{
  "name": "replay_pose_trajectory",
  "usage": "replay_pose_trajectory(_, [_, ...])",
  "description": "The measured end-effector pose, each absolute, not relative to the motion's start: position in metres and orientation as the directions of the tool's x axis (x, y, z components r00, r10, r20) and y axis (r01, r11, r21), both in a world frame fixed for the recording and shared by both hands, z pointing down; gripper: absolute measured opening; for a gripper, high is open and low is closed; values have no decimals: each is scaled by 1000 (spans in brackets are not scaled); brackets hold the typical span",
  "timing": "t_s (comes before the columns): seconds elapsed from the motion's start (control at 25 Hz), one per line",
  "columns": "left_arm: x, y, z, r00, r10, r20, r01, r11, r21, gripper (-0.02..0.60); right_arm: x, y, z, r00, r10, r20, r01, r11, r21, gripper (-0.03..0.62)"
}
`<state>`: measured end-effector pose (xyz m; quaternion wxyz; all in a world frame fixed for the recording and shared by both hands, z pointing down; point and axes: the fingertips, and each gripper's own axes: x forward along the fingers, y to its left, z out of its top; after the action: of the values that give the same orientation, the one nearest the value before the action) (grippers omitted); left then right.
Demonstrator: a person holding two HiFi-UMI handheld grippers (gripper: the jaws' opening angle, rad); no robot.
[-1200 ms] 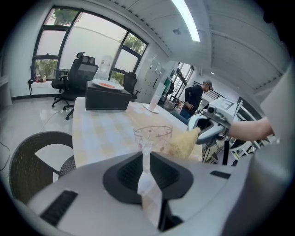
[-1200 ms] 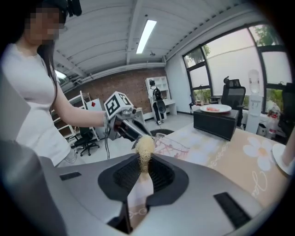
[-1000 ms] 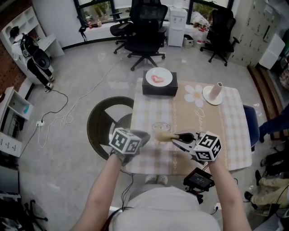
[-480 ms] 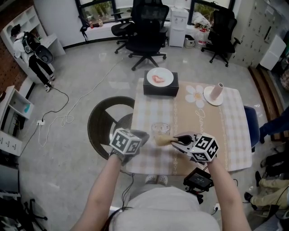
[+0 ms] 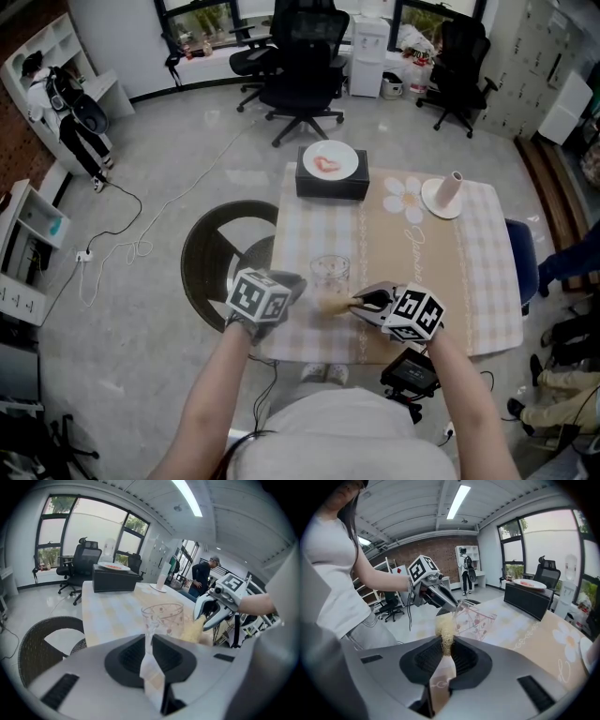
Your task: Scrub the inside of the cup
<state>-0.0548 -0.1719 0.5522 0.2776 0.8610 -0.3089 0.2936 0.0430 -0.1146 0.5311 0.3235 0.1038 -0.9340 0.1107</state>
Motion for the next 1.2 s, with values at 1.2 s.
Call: replay_pose_trajectory(1.2, [-72, -190, 571, 553, -419, 721, -728, -664, 172, 49, 37, -121, 513, -843, -171, 511, -259, 960, -106, 54])
